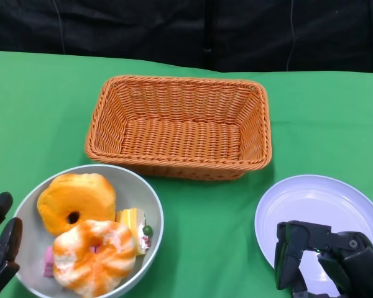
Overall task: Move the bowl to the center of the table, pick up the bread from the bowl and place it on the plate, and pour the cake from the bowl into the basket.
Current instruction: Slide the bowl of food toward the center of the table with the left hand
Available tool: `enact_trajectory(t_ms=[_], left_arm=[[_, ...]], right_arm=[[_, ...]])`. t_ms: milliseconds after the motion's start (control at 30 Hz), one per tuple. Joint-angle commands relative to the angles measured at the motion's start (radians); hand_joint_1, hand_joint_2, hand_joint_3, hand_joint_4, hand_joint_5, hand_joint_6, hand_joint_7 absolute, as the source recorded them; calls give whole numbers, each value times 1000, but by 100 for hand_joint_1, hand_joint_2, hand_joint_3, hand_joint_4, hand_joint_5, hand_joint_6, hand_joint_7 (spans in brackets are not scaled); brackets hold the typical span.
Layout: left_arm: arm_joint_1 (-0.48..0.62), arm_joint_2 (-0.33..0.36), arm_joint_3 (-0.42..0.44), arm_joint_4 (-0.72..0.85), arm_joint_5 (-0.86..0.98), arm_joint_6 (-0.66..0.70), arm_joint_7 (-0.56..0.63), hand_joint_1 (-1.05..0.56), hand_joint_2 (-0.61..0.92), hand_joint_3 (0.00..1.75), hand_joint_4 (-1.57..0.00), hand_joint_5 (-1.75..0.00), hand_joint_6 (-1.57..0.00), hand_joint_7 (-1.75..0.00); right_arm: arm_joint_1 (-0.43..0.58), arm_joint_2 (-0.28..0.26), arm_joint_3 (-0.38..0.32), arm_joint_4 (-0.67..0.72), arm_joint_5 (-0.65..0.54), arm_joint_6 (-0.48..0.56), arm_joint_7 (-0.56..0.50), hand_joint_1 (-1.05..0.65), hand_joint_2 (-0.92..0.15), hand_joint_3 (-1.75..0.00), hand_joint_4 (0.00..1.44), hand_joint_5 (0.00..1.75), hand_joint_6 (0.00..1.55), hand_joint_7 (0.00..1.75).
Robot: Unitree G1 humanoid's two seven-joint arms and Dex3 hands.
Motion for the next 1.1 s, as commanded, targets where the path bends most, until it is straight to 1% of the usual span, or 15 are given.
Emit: enact_trajectory(t_ms=[33, 133, 267, 367, 467, 633, 900, 1000, 1100], left_arm=[[4, 5, -9, -24, -26, 8, 1, -63, 92, 66, 0, 0, -7, 0], [6, 9, -12, -25, -33, 7, 6, -63, 92, 67, 0, 0, -7, 0], [17, -7, -69, -62, -5, -9, 22, -63, 92, 70, 0, 0, -4, 0], [21, -6, -90, -72, 2, -10, 30, -64, 92, 70, 0, 0, -5, -1], [25, -5, -115, -82, 14, -12, 29, -68, 92, 65, 0, 0, -4, 0], [19, -5, -143, -86, 33, 6, 55, -70, 92, 59, 0, 0, -5, 0], [-11, -37, -183, -84, 23, 38, 96, -72, 92, 58, -1, 0, -7, -1], [-41, -48, -225, -73, 39, 41, 109, -72, 92, 59, -1, -1, -8, -2], [-54, -54, -239, -61, 49, 32, 111, -73, 92, 58, -2, -1, -9, -2]], right_arm=[[5, -13, -10, -10, 15, 7, 2, 27, -27, -175, 94, 175, 85, 155], [5, -13, -9, -10, 15, 7, 2, 26, -27, -175, 94, 175, 85, 155], [3, -11, -9, -6, 13, 6, 0, 26, -26, -175, 94, 175, 85, 155], [4, -8, -11, -11, 3, 10, -8, 25, -26, -175, 94, 175, 85, 155], [3, -2, -8, -15, -4, 9, -13, 25, -26, -175, 93, 175, 85, 156], [2, 7, -1, -28, -17, 19, -24, 24, -27, -175, 94, 175, 86, 156], [-12, 13, 4, -19, -16, 17, -24, 22, -28, -175, 94, 175, 86, 156], [-16, 13, 4, -8, -18, 14, -24, 21, -26, -175, 93, 175, 86, 155], [-19, 12, 3, -4, -21, 16, -26, 20, -26, -175, 93, 175, 86, 155]])
